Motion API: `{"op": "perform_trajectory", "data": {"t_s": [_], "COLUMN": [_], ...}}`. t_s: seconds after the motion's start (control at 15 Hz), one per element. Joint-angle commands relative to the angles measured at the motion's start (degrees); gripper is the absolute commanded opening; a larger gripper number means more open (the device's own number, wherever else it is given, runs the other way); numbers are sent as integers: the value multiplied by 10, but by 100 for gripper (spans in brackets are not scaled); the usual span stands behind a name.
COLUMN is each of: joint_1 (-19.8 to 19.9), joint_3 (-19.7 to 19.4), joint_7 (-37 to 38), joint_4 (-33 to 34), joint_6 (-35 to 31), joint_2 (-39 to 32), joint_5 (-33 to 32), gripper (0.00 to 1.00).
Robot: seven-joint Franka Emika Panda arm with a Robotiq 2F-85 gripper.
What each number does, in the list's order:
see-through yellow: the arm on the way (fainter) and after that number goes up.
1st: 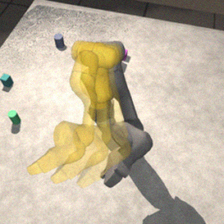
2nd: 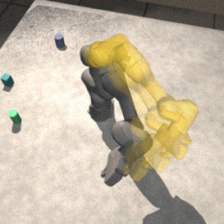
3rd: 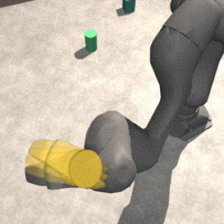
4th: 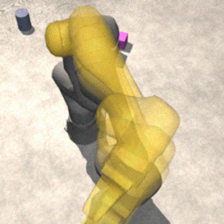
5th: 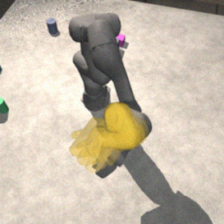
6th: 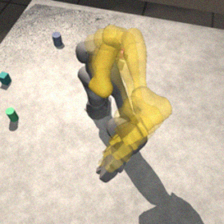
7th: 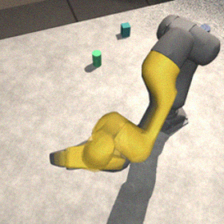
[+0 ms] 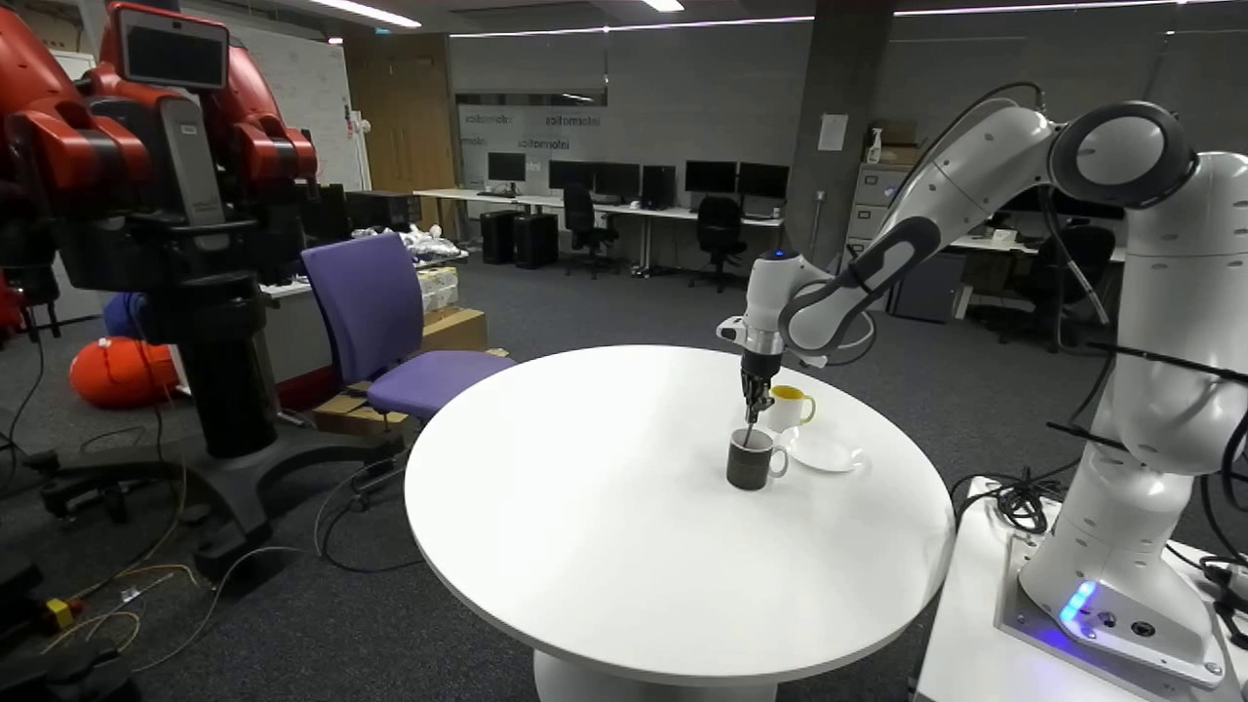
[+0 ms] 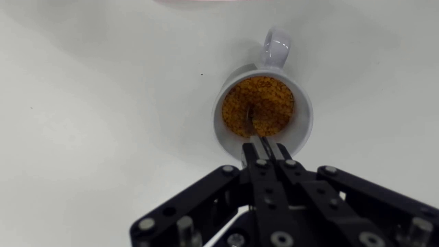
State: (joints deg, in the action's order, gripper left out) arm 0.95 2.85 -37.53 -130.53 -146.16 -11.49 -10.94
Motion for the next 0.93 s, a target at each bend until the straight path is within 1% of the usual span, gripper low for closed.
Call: {"op": "perform_trajectory", "data": {"t_s": [0.0, 0.47, 0.87], "joint_1": [6, 7, 5], "joint_3": [-1, 10, -3], "joint_7": [-10, -25, -8], "joint_4": [-24, -46, -42], "joint_6": [12, 22, 14], "joint_2": [35, 47, 47], "joint_5": [-4, 32, -2], "gripper": [1, 1, 1]}}
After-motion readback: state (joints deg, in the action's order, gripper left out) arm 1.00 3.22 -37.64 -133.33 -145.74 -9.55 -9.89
